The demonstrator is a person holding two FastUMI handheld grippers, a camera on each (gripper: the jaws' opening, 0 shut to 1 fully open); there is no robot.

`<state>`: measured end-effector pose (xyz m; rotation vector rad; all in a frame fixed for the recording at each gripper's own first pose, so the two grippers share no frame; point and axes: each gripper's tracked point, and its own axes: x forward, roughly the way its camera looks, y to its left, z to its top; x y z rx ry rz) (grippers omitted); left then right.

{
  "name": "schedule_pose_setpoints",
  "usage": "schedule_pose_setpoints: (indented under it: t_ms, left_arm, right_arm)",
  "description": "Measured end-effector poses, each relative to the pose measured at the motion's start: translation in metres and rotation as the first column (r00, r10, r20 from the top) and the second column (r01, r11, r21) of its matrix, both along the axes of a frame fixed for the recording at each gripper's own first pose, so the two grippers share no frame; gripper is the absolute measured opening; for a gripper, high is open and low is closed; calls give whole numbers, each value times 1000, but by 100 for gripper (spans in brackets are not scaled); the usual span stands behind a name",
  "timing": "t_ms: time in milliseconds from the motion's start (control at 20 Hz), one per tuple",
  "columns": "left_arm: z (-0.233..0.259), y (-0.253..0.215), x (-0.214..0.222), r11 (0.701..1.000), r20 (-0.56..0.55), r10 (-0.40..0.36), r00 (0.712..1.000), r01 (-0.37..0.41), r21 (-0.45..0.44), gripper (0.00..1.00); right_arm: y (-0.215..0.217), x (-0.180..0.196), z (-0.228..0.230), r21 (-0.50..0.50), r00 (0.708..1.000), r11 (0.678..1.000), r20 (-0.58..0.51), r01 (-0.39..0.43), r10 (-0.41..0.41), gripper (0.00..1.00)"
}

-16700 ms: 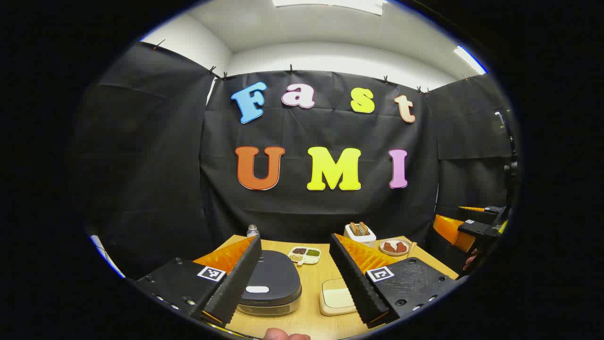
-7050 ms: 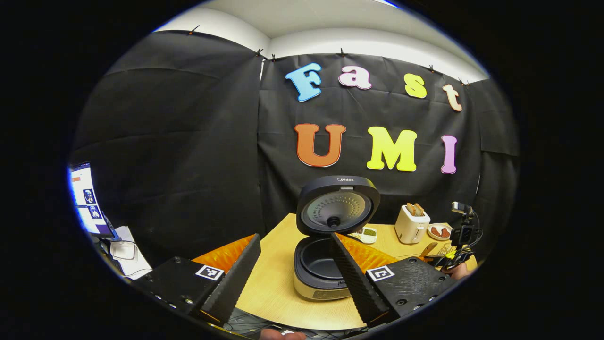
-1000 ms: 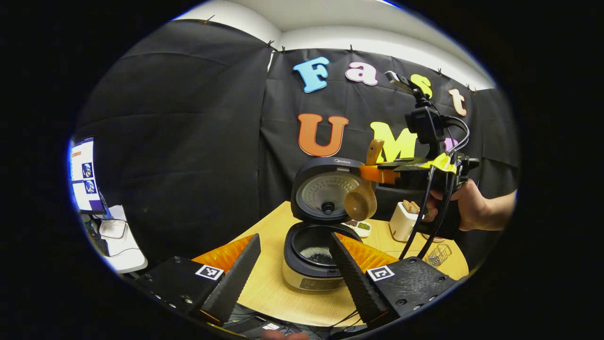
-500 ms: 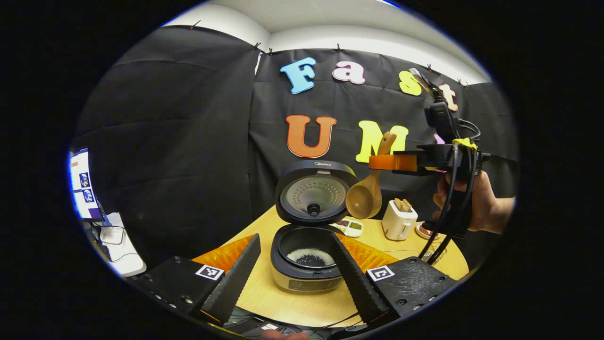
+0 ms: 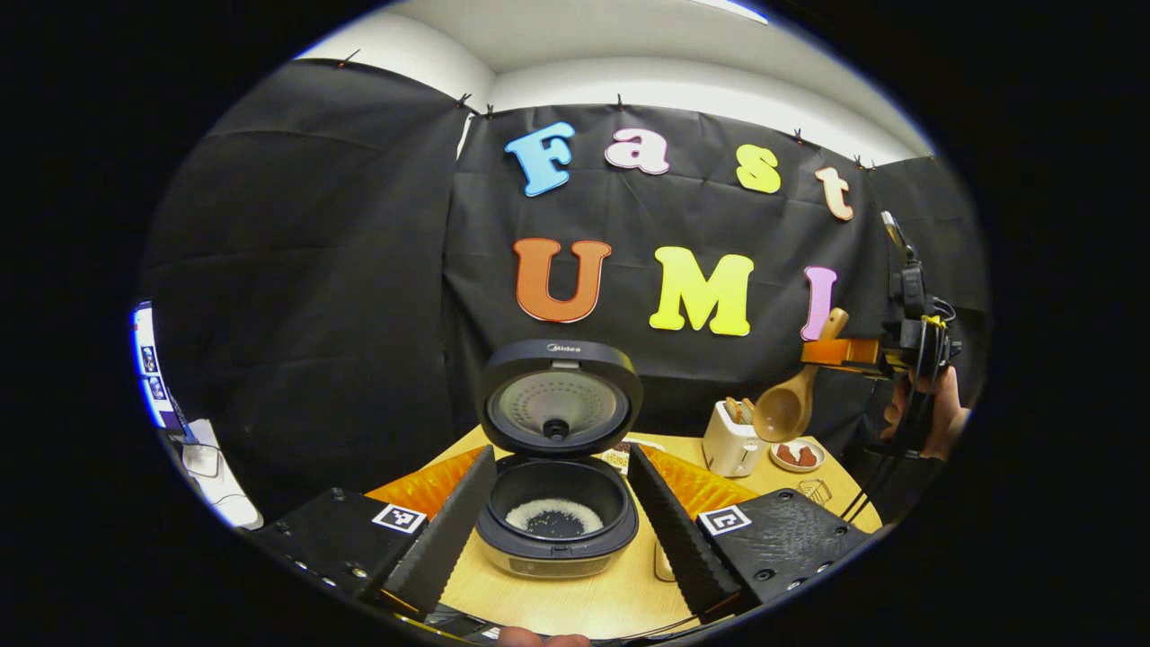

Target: Close the left gripper, press the button to open the rice cooker; take a wooden spoon from the chopstick holder with the right hand, scoop a spoonful of rice and pour it into the rice cooker, then put the wooden spoon back into the chopstick holder.

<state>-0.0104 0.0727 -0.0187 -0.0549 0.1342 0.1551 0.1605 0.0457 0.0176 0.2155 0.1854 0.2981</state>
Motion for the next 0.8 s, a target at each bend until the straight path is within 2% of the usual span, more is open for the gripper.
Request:
schedule_pose_setpoints:
  t_ms: [50, 200, 400, 550, 700, 800]
  left_arm:
    - [0, -3, 5, 1000, 0, -10, 1000, 10, 6, 95]
    - [1, -10, 21, 1000, -13, -21, 1000, 21, 12, 95]
    - [1, -22, 37, 1000, -24, -27, 999, 27, -2, 95]
    - [4, -29, 46, 999, -27, -34, 999, 33, -25, 95]
    - [8, -29, 53, 1000, -28, -23, 999, 23, -9, 95]
    - [10, -29, 56, 1000, -30, -20, 999, 20, 2, 95]
  right_arm:
    - [-28, 5, -5, 8, 999, 999, -6, 46, -46, 17]
    - [-105, 18, -27, 17, 982, 983, -41, 184, -183, 14]
    - [-175, 35, -82, 29, 945, 952, -138, 305, -298, 14]
    - [-199, 49, -135, 11, 916, 935, -206, 354, -344, 14]
    - [-206, 57, -184, 2, 893, 926, -266, 376, -362, 12]
    - [-210, 61, -210, -7, 883, 923, -289, 385, -371, 14]
